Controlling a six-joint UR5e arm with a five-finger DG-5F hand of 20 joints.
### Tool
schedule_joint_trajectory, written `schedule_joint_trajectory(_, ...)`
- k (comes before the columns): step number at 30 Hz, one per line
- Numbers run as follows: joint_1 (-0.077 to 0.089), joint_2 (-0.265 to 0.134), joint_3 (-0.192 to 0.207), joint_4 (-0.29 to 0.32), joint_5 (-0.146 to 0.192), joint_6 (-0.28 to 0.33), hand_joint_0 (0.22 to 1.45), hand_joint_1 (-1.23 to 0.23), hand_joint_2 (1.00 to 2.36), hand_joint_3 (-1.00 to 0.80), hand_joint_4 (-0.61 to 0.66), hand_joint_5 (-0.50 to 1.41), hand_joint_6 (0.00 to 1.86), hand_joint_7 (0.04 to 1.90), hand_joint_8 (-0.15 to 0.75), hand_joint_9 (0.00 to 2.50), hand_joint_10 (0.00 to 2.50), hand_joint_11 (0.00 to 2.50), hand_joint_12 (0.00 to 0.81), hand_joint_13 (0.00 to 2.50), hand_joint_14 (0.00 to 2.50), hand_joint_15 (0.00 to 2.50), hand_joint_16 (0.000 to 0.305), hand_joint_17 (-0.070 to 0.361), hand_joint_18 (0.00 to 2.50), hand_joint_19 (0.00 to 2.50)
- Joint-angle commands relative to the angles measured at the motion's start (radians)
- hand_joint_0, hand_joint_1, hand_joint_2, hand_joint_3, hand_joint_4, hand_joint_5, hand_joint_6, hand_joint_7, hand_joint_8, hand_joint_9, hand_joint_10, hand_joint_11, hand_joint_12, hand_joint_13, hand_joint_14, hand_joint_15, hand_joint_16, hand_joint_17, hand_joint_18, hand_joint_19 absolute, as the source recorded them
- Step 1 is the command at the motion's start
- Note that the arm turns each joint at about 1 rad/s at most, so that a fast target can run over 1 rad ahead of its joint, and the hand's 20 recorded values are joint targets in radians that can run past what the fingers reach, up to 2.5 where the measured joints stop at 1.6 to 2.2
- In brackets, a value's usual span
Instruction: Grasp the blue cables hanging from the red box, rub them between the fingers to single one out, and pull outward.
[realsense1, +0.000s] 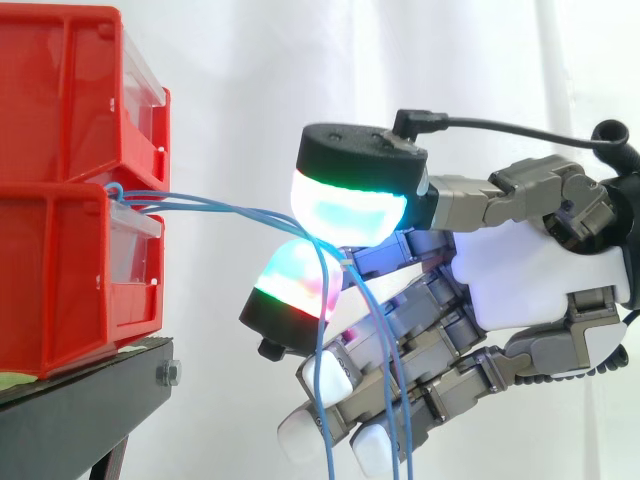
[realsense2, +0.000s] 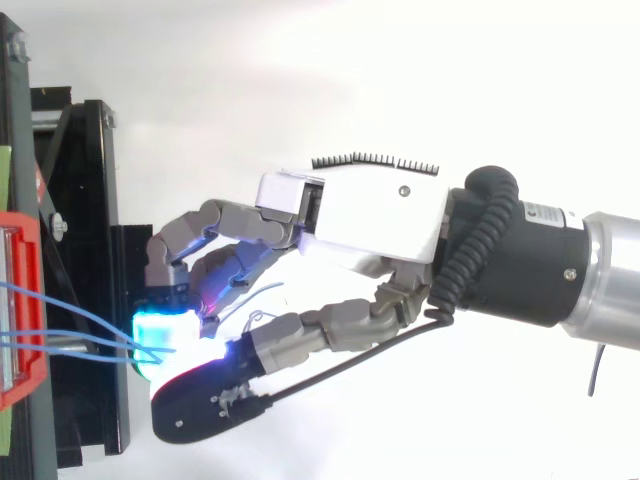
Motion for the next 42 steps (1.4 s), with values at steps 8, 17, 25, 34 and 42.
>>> schedule_joint_trajectory(8,-0.003,0.0,0.0,-0.024,0.0,0.036,0.58,-0.73,1.02,-0.18,0.19,-0.19,0.86,1.16,0.337,0.72,0.01,0.55,0.366,0.64,0.02,0.44,0.049,0.11,0.52,0.62)
schedule_joint_trajectory(17,-0.003,0.026,-0.001,-0.041,0.006,0.028,0.66,-0.85,1.02,-0.2,0.14,-0.21,0.88,1.09,0.321,0.68,0.01,0.55,0.363,0.64,0.01,0.43,0.049,0.109,0.53,0.59)
schedule_joint_trajectory(25,-0.002,0.026,0.0,-0.046,0.006,0.031,0.75,-0.9,1.01,-0.32,0.09,-0.22,0.88,1.05,0.31,0.67,0.01,0.56,0.355,0.62,0.01,0.43,0.048,0.107,0.52,0.56)
schedule_joint_trajectory(34,-0.005,0.026,0.0,-0.046,0.006,0.033,0.68,-0.92,1.0,-0.5,0.16,-0.21,0.88,1.05,0.309,0.69,0.01,0.56,0.348,0.64,0.01,0.42,0.047,0.106,0.56,0.55)
schedule_joint_trajectory(42,-0.005,0.026,0.0,-0.046,0.006,0.031,0.51,-0.74,1.0,-0.5,0.22,-0.17,0.86,1.11,0.349,0.77,0.01,0.55,0.371,0.69,0.01,0.42,0.051,0.114,0.6,0.59)
